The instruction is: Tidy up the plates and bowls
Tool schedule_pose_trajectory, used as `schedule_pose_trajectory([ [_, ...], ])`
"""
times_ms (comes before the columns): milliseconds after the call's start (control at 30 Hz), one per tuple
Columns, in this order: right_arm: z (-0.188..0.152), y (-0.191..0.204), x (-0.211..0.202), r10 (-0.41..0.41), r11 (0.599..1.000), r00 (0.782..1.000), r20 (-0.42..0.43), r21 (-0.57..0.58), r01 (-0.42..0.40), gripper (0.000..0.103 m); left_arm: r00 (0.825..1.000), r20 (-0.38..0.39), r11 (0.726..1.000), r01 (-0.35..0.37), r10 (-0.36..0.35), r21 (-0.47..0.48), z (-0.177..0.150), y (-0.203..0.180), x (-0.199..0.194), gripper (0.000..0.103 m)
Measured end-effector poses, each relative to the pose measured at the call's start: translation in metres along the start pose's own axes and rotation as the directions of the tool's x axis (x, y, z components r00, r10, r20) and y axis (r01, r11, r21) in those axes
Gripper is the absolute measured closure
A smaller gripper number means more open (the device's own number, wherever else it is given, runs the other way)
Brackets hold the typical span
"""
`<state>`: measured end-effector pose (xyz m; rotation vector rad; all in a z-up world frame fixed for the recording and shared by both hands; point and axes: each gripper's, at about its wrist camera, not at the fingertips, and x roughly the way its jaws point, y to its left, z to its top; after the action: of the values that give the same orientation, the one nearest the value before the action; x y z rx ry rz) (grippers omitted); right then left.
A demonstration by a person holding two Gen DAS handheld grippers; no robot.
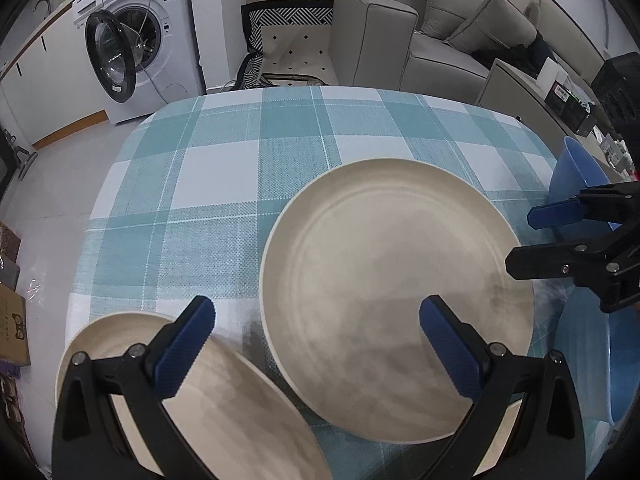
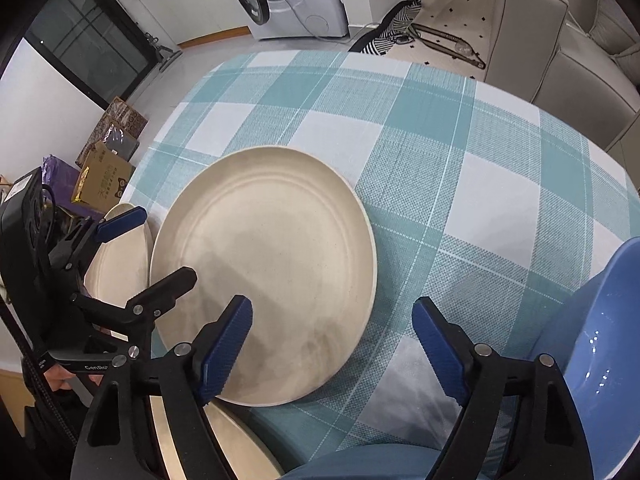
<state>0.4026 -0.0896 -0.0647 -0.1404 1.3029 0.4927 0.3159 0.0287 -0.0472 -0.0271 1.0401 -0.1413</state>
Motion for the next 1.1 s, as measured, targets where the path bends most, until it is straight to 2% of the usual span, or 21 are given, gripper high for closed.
schedule_pose_trajectory([
  [133, 0.001, 0.0, 0.005, 0.022, 1.0, 1.0, -0.022, 0.001, -0.022, 0.022, 1.0, -0.016, 1.0, 0.004, -0.003, 0.02, -0.001, -0.004, 0.002, 0.002],
  [400, 0.002, 0.003, 0.012, 0.032, 0.999, 0.999, -0.042, -0.011, -0.033, 0.027, 0.999, -0.042, 0.999, 0.02, -0.019, 0.037, -0.004, -0.007, 0.005, 0.009],
  [467, 0.002, 0.004, 0.011, 0.031, 0.999, 0.998, -0.046, -0.015, -0.031, 0.033, 0.999, -0.049, 0.999, 0.022, -0.019, 0.042, -0.004, -0.009, 0.006, 0.012],
  [567, 0.001, 0.006, 0.014, 0.019, 1.0, 0.998, -0.056, -0.023, -0.02, 0.036, 0.998, -0.062, 0.998, 0.035, -0.032, 0.047, -0.005, -0.011, 0.007, 0.015],
  [733, 0.001, 0.007, 0.018, 0.007, 0.999, 0.998, -0.067, -0.033, -0.009, 0.047, 0.998, -0.067, 0.998, 0.01, -0.006, 0.063, -0.005, -0.013, 0.008, 0.016],
  [1033, 0.001, 0.003, 0.015, -0.04, 0.999, 0.998, -0.038, -0.029, 0.039, 0.058, 0.998, -0.059, 0.996, -0.024, 0.029, 0.091, -0.006, -0.017, 0.007, 0.028],
  [1100, 0.001, 0.002, 0.014, -0.052, 0.998, 0.998, -0.029, -0.028, 0.052, 0.06, 0.998, -0.055, 0.995, -0.033, 0.039, 0.091, -0.006, -0.017, 0.007, 0.034],
])
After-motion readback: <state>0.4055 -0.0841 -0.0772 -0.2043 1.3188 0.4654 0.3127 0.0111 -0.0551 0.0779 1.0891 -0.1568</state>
